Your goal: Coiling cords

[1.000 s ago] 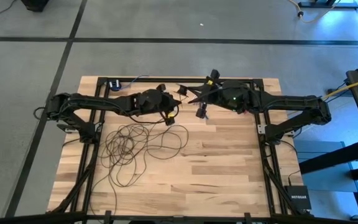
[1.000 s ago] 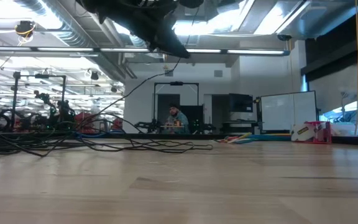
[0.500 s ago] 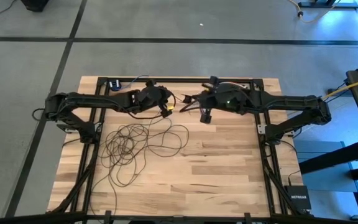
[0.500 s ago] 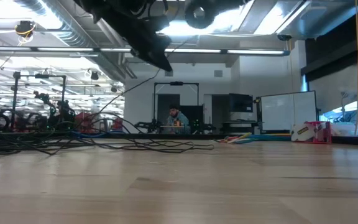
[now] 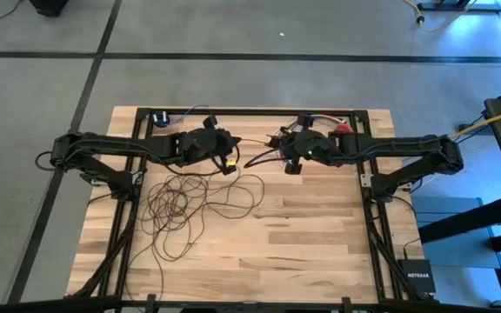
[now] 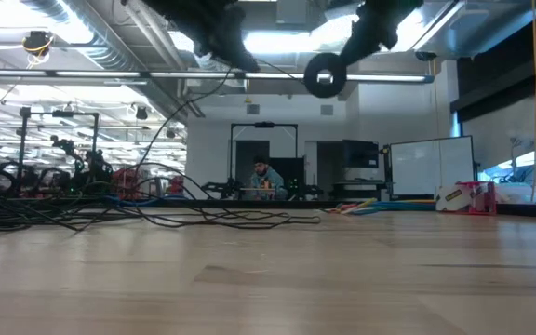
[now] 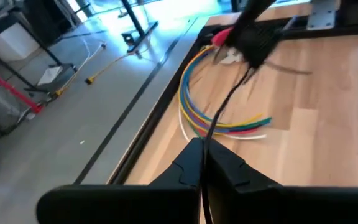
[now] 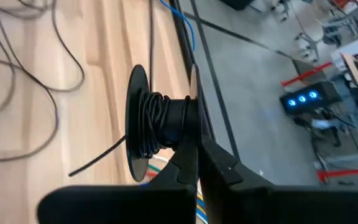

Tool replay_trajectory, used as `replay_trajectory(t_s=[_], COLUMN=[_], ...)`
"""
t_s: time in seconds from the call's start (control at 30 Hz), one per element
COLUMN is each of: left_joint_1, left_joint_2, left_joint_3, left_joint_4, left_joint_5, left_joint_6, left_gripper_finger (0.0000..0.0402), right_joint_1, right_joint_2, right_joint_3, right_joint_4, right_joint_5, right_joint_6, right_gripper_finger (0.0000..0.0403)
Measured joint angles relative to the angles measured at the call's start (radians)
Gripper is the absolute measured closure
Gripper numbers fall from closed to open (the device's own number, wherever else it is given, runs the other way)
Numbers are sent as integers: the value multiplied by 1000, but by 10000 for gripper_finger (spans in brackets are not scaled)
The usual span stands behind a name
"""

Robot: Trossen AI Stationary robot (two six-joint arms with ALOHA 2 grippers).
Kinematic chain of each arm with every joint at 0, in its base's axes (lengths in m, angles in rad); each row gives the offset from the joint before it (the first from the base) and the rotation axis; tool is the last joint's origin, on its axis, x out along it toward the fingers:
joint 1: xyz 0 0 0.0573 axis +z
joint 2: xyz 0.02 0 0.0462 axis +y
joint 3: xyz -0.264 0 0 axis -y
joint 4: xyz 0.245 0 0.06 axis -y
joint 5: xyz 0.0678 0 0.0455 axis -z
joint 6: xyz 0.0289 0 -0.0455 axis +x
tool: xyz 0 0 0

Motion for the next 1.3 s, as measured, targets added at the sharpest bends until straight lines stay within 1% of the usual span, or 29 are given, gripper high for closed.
replay_trajectory(t_s=[0.07, 0.17, 0.23, 0.3, 0.43, 0.63, 0.8, 1.07, 1.17, 1.3], left_joint_1=[-7, -12, -17, -20, -20, -49, -76, -83, -83, -83], left_joint_2=[-12, -17, -17, -17, -16, -16, -11, 21, 40, 54], left_joint_3=[0, 0, 0, 0, 0, 0, 0, 0, 0, 0], left_joint_4=[0, 0, -9, -3, 13, 120, 209, 306, 343, 371], left_joint_5=[62, 199, 249, 270, 279, 279, 275, 284, 284, 300], left_joint_6=[4, 12, 28, 29, 42, 73, 78, 85, 104, 123], left_gripper_finger=[400, 401, 401, 401, 401, 401, 401, 401, 401, 401], right_joint_1=[0, 1, 1, 1, 0, -1, -8, -10, -10, -9], right_joint_2=[0, 0, 0, 0, 0, 10, 54, 89, 89, 89], right_joint_3=[-12, -20, -20, -20, -20, -20, -20, -21, -21, -19], right_joint_4=[5, 8, 10, 18, 46, 60, 90, 289, 379, 444], right_joint_5=[27, 64, 76, 75, 75, 63, 64, 66, 26, -23], right_joint_6=[-4, -22, -25, -25, -28, -27, -23, -25, -25, -25], right_gripper_finger=[400, 400, 400, 400, 400, 400, 400, 400, 400, 400])
